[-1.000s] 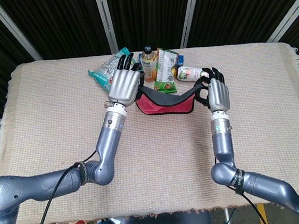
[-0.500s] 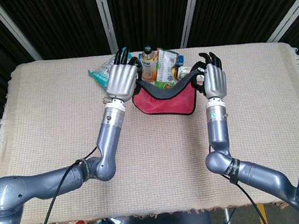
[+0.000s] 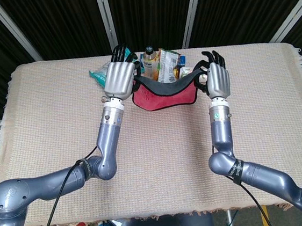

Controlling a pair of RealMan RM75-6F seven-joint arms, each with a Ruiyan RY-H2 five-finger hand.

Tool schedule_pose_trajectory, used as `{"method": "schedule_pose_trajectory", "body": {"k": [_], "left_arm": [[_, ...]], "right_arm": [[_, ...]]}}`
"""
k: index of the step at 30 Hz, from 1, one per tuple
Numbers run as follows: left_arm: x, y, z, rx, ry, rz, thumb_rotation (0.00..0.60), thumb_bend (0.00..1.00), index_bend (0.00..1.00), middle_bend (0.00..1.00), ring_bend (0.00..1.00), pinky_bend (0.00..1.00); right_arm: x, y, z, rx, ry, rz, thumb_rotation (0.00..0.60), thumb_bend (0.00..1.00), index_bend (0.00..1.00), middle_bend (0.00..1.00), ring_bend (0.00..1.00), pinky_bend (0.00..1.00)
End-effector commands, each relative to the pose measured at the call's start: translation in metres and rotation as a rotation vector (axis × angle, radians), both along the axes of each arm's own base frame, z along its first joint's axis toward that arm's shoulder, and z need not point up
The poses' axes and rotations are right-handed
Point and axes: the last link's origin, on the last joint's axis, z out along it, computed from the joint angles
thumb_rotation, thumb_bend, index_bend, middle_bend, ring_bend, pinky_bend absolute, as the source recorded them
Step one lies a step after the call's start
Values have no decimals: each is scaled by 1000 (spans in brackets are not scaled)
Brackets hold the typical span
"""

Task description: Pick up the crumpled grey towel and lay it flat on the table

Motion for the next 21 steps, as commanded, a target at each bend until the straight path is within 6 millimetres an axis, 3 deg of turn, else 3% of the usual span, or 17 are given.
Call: {"method": "schedule_pose_trajectory", "body": {"k": [1,8,21], "left_arm": [[-6,-7,-4,-17,-7,-5,600,623,700,278,40,23],[-20,-30,-14,-70,-41,-4,600,623,700,278,41,23],[-65,-102,-31,-205,-69,-8,600,623,701,273,41,23]], "right_arm": [[-7,10,0,3,-3,-6,600,613,582,193,1,37],[-21,39,-11,42,-4,-12,600,614,582,193,1,37],[-45,109,-36,132,15,13,600,613,582,193,1,36]]}}
